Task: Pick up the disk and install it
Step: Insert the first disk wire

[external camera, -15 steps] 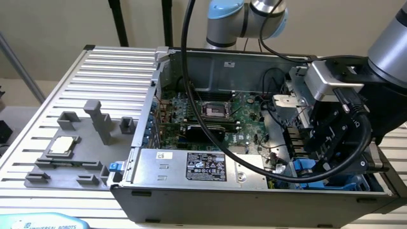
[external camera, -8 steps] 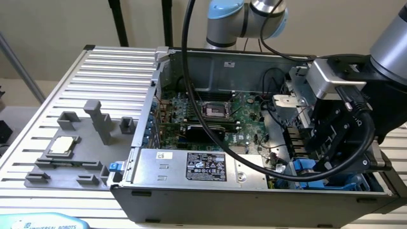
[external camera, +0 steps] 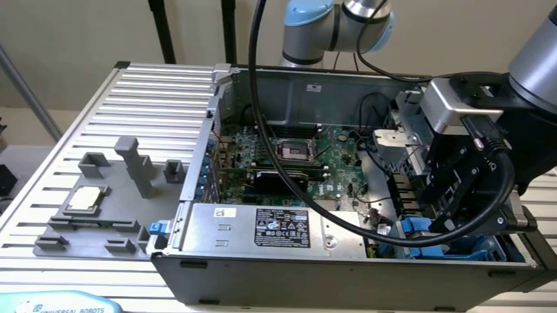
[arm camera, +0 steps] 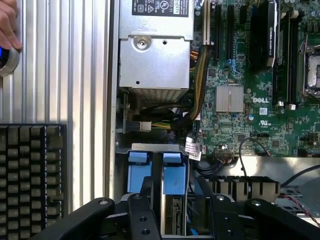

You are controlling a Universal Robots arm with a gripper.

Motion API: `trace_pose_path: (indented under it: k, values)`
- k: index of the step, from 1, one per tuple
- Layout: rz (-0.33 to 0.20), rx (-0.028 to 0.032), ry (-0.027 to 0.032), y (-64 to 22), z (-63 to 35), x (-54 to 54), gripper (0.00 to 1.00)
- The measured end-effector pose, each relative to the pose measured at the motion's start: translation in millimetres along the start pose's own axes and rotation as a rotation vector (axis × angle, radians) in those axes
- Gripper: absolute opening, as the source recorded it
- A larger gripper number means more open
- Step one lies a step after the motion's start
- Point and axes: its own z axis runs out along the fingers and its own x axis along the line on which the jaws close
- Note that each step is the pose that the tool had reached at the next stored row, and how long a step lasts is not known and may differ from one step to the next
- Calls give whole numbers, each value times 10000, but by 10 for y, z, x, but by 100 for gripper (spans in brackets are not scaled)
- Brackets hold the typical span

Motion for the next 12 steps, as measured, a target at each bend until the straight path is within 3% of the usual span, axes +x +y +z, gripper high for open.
trace_pose_path:
  k: [8, 12]
  values:
    - [-6, 0, -28, -9, -6, 0, 47]
    - [-15, -1, -72, -46, -118, -5, 47]
